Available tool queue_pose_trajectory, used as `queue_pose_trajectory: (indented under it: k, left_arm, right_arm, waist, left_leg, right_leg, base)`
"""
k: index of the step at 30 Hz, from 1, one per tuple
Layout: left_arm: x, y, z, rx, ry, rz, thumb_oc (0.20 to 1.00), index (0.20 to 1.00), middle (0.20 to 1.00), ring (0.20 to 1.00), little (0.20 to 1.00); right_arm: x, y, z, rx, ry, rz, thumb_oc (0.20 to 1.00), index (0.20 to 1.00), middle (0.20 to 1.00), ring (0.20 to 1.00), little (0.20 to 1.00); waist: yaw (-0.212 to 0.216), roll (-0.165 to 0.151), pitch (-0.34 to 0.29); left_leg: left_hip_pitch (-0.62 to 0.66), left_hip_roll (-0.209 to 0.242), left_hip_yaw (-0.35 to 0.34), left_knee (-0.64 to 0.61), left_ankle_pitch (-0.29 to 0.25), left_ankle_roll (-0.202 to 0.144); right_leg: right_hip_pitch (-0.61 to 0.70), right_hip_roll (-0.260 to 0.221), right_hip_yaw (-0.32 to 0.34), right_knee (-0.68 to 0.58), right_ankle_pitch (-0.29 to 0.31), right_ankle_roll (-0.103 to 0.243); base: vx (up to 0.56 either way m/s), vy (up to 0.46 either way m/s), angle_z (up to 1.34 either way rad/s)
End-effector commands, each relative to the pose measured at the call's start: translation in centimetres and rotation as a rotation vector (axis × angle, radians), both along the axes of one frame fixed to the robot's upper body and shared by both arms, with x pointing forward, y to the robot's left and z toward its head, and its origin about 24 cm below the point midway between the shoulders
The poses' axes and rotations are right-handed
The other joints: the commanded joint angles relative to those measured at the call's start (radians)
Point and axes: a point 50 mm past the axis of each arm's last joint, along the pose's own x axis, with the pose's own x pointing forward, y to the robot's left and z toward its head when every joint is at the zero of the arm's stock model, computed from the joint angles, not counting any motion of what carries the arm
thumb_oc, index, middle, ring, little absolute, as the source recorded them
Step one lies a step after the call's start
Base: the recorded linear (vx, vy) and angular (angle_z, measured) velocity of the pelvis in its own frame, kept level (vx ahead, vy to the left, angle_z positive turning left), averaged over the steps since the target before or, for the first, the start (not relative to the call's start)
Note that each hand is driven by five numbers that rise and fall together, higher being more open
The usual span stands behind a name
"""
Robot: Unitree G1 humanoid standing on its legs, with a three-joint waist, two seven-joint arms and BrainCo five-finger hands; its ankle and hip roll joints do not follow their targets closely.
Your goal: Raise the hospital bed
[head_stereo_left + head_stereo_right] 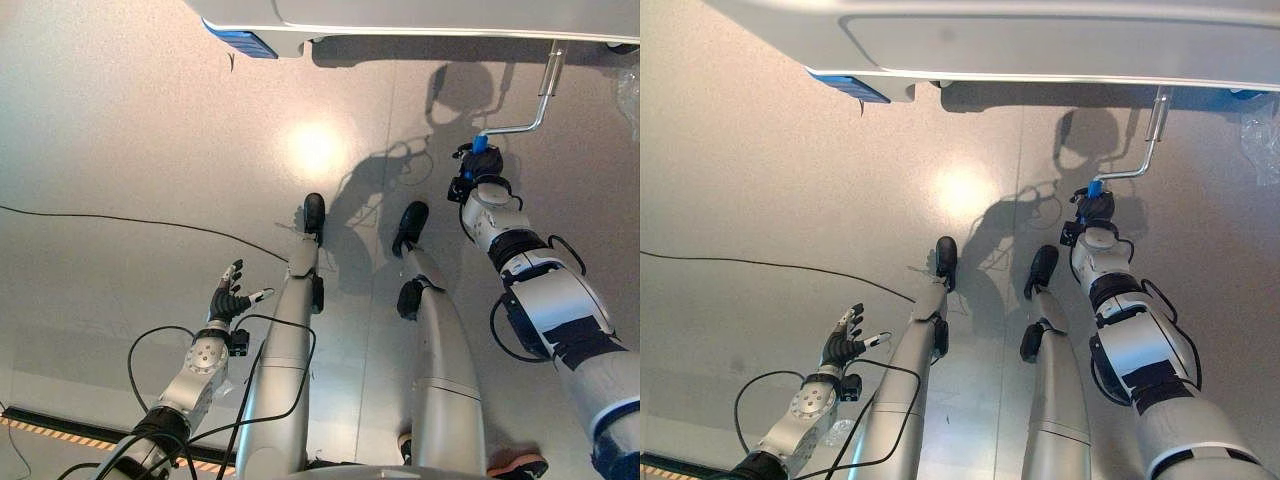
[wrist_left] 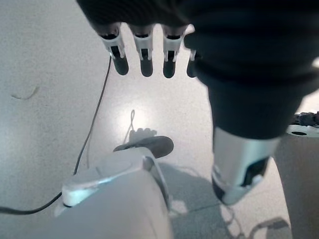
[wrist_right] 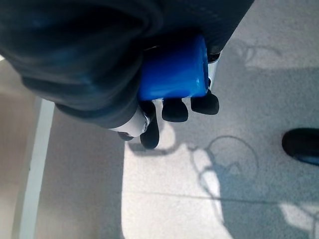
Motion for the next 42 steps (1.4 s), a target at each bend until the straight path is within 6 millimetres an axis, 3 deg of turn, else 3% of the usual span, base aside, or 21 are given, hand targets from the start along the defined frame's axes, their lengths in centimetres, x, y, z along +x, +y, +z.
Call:
queue_pose_trajectory:
  k: [1, 2, 3, 5, 12, 20, 24, 29, 32, 33, 34, 36, 38, 39, 42]
  left_arm:
    - [-2.4, 0.5, -1.2, -0.027, 0.040, 0.022, 1.000, 1.000, 1.000, 1.000, 1.000]
    - [-2.4, 0.5, -1.2, -0.027, 0.040, 0.022, 1.000, 1.000, 1.000, 1.000, 1.000]
    - [-2.5, 0.8, -1.3, -0.020, 0.045, 0.030, 1.000, 1.000, 1.000, 1.000, 1.000]
    - [-2.6, 1.0, -1.2, -0.017, 0.042, 0.039, 1.000, 1.000, 1.000, 1.000, 1.000]
    - [-3.0, 1.9, -1.6, -0.003, 0.064, 0.098, 1.000, 1.000, 1.000, 1.000, 1.000]
    - [-3.3, 2.3, -1.9, 0.018, 0.073, 0.120, 1.000, 1.000, 1.000, 1.000, 1.000]
    - [-3.4, 2.6, -1.9, 0.030, 0.074, 0.130, 1.000, 1.000, 1.000, 1.000, 1.000]
    - [-3.9, 2.7, -2.1, 0.051, 0.079, 0.129, 1.000, 1.000, 1.000, 1.000, 1.000]
    - [-3.9, 2.7, -2.1, 0.051, 0.079, 0.128, 1.000, 1.000, 1.000, 1.000, 1.000]
    - [-4.1, 2.6, -2.1, 0.064, 0.076, 0.120, 1.000, 1.000, 1.000, 1.000, 1.000]
    - [-4.1, 2.6, -2.1, 0.064, 0.077, 0.119, 1.000, 1.000, 1.000, 1.000, 1.000]
    - [-4.1, 2.6, -2.1, 0.057, 0.066, 0.124, 1.000, 1.000, 1.000, 1.000, 1.000]
    - [-4.1, 2.6, -2.1, 0.057, 0.067, 0.124, 1.000, 1.000, 1.000, 1.000, 1.000]
    - [-4.3, 2.6, -2.2, 0.047, 0.066, 0.131, 1.000, 1.000, 1.000, 1.000, 1.000]
    - [-4.5, 2.7, -2.4, 0.040, 0.073, 0.145, 1.000, 1.000, 1.000, 1.000, 1.000]
  right_arm:
    - [0.6, 3.5, 4.1, -0.236, -0.148, 0.153, 0.200, 0.200, 0.200, 0.200, 0.200]
    - [0.6, 3.5, 4.1, -0.236, -0.148, 0.153, 0.200, 0.200, 0.200, 0.200, 0.200]
    - [0.8, 6.2, 4.0, -0.273, -0.163, 0.230, 0.200, 0.200, 0.200, 0.200, 0.200]
    - [0.6, 8.9, 4.3, -0.304, -0.205, 0.318, 0.200, 0.200, 0.200, 0.200, 0.200]
    - [-1.9, 16.0, 5.1, -0.302, -0.376, 0.576, 0.200, 0.200, 0.200, 0.200, 0.200]
    - [-5.1, 19.3, 5.7, -0.219, -0.521, 0.766, 0.200, 0.200, 0.200, 0.200, 0.200]
    - [-6.7, 19.1, 6.6, -0.178, -0.611, 0.823, 0.200, 0.200, 0.200, 0.200, 0.200]
    - [-10.0, 15.2, 7.3, -0.045, -0.785, 0.836, 0.200, 0.200, 0.200, 0.200, 0.200]
    - [-10.0, 15.2, 7.2, -0.046, -0.784, 0.835, 0.200, 0.200, 0.200, 0.200, 0.200]
    - [-11.2, 11.5, 7.1, -0.023, -0.846, 0.731, 0.200, 0.200, 0.200, 0.200, 0.200]
    - [-11.2, 11.5, 7.1, -0.023, -0.846, 0.730, 0.200, 0.200, 0.200, 0.200, 0.200]
    - [-12.1, 8.6, 7.1, 0.003, -0.900, 0.620, 0.200, 0.200, 0.200, 0.200, 0.200]
    - [-12.1, 8.6, 7.1, 0.003, -0.900, 0.620, 0.200, 0.200, 0.200, 0.200, 0.200]
    - [-12.9, 6.8, 7.5, 0.017, -0.953, 0.540, 0.200, 0.200, 0.200, 0.200, 0.200]
    - [-13.9, 5.6, 7.9, 0.056, -1.018, 0.476, 0.200, 0.200, 0.200, 0.200, 0.200]
  waist:
    - [-0.011, 0.067, -0.020]
    - [-0.011, 0.067, -0.020]
    - [-0.010, 0.068, -0.020]
    - [-0.012, 0.064, -0.020]
    - [-0.028, 0.036, -0.020]
    - [-0.044, 0.016, -0.020]
    - [-0.052, 0.010, -0.020]
    - [-0.074, 0.000, -0.020]
    - [-0.073, 0.000, -0.020]
    - [-0.089, 0.000, -0.020]
    - [-0.088, 0.000, -0.020]
    - [-0.099, 0.003, -0.020]
    - [-0.099, 0.003, -0.020]
    - [-0.108, 0.005, -0.020]
    - [-0.114, 0.004, -0.020]
  left_leg:
    - [-0.019, -0.035, -0.013, 0.015, -0.028, 0.023]
    - [-0.019, -0.035, -0.013, 0.015, -0.028, 0.023]
    - [-0.024, -0.035, -0.014, 0.014, -0.024, 0.021]
    - [-0.023, -0.034, -0.014, 0.008, -0.020, 0.019]
    - [-0.022, -0.031, -0.016, -0.001, -0.016, 0.014]
    - [-0.026, -0.025, -0.015, 0.002, -0.013, 0.011]
    - [-0.028, -0.023, -0.013, 0.002, -0.012, 0.009]
    - [-0.021, -0.018, -0.009, -0.001, -0.011, 0.007]
    - [-0.020, -0.018, -0.009, -0.001, -0.011, 0.007]
    - [-0.012, -0.017, -0.005, -0.007, -0.011, 0.008]
    - [-0.012, -0.017, -0.005, -0.007, -0.011, 0.008]
    - [-0.005, -0.015, -0.004, -0.013, -0.010, 0.005]
    - [-0.005, -0.015, -0.004, -0.013, -0.010, 0.005]
    - [0.004, -0.011, -0.002, -0.021, -0.010, 0.004]
    - [0.014, -0.007, 0.002, -0.027, -0.012, 0.003]
  right_leg:
    - [0.009, -0.014, 0.012, -0.018, 0.039, 0.106]
    - [0.009, -0.014, 0.012, -0.018, 0.039, 0.106]
    - [0.008, -0.017, 0.008, -0.020, 0.039, 0.106]
    - [0.009, -0.017, 0.007, -0.024, 0.041, 0.106]
    - [0.010, -0.016, 0.005, -0.034, 0.048, 0.106]
    - [0.010, -0.016, 0.002, -0.036, 0.049, 0.106]
    - [0.009, -0.015, 0.003, -0.037, 0.049, 0.107]
    - [0.014, -0.013, 0.006, -0.037, 0.048, 0.111]
    - [0.014, -0.013, 0.006, -0.038, 0.048, 0.111]
    - [0.016, -0.010, 0.009, -0.038, 0.047, 0.115]
    - [0.016, -0.010, 0.009, -0.038, 0.047, 0.115]
    - [0.020, -0.009, 0.012, -0.041, 0.044, 0.116]
    - [0.020, -0.009, 0.012, -0.041, 0.044, 0.116]
    - [0.022, -0.005, 0.015, -0.044, 0.044, 0.118]
    - [0.027, -0.001, 0.017, -0.047, 0.042, 0.119]
  base:
    - [0.00, 0.000, 0.00]
    - [0.00, 0.000, 0.00]
    - [0.00, 0.000, 0.00]
    - [0.00, 0.000, 0.00]
    - [0.00, 0.000, 0.00]
    - [0.01, -0.003, -0.04]
    - [0.00, -0.004, -0.02]
    - [0.00, 0.000, 0.00]
    - [0.00, 0.000, 0.00]
    - [0.00, 0.000, 0.00]
    - [0.00, 0.000, 0.00]
    - [0.00, 0.000, 0.00]
    - [0.00, 0.000, 0.00]
    - [0.00, -0.010, -0.04]
    - [0.00, -0.021, -0.02]
